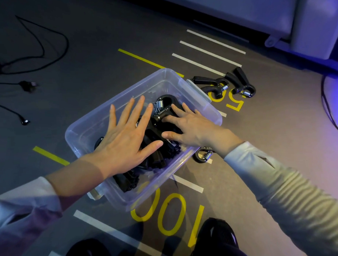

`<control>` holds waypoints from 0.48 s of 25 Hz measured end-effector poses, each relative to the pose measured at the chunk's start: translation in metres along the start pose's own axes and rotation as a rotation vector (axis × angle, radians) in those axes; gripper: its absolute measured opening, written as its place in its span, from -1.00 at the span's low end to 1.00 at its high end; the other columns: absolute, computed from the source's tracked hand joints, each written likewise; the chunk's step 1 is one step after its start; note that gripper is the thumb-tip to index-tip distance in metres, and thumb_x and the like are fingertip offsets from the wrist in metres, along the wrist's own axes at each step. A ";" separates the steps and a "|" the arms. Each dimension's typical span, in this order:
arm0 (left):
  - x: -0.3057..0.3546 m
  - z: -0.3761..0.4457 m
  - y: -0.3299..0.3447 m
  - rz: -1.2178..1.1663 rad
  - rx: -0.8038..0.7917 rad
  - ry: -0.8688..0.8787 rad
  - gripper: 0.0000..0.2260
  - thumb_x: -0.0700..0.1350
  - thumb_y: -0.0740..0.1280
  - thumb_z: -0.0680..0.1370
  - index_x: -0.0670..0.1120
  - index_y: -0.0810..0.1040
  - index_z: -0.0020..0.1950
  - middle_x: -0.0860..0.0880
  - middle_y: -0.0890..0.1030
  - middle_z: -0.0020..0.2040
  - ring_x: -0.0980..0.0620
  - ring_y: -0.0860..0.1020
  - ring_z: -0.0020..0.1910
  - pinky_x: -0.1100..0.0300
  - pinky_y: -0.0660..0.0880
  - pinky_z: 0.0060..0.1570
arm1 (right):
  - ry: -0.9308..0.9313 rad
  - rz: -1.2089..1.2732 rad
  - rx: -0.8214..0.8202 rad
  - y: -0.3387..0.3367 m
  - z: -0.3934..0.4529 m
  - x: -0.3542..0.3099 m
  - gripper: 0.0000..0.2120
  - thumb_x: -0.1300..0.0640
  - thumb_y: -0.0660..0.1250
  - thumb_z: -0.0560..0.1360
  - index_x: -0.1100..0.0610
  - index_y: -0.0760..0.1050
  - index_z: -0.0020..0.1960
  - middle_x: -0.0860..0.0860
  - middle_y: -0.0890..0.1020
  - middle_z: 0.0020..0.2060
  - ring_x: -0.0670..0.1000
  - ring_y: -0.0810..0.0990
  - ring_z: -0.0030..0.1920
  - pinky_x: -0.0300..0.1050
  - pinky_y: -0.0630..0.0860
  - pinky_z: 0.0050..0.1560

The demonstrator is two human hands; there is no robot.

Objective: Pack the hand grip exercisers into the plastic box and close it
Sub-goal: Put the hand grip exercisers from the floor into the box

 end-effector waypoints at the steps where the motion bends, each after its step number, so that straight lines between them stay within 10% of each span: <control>1: 0.000 0.000 0.000 0.000 -0.002 -0.004 -0.22 0.39 -0.20 0.43 -0.04 -0.22 0.51 -0.08 -0.21 0.53 -0.05 -0.24 0.49 -0.14 -0.32 0.35 | 0.000 -0.023 -0.002 0.000 -0.001 0.000 -0.40 -0.33 0.01 0.51 -0.14 0.11 0.49 0.04 -0.16 0.54 0.16 -0.25 0.52 0.25 -0.12 0.47; 12: 0.014 0.005 0.001 -0.008 -0.011 0.024 -0.23 0.38 -0.20 0.44 -0.04 -0.21 0.51 -0.08 -0.23 0.52 -0.06 -0.25 0.49 -0.15 -0.33 0.35 | 0.040 -0.178 -0.061 0.007 0.009 0.009 -0.37 -0.34 -0.10 0.53 -0.15 -0.10 0.52 -0.03 -0.30 0.51 0.07 -0.37 0.49 0.11 -0.31 0.46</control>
Point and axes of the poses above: each hand's wrist, its own z-axis towards the middle knuckle, its own y-axis out of the palm, x = y × z, the point moved 7 cm from there along z, towards the middle knuckle
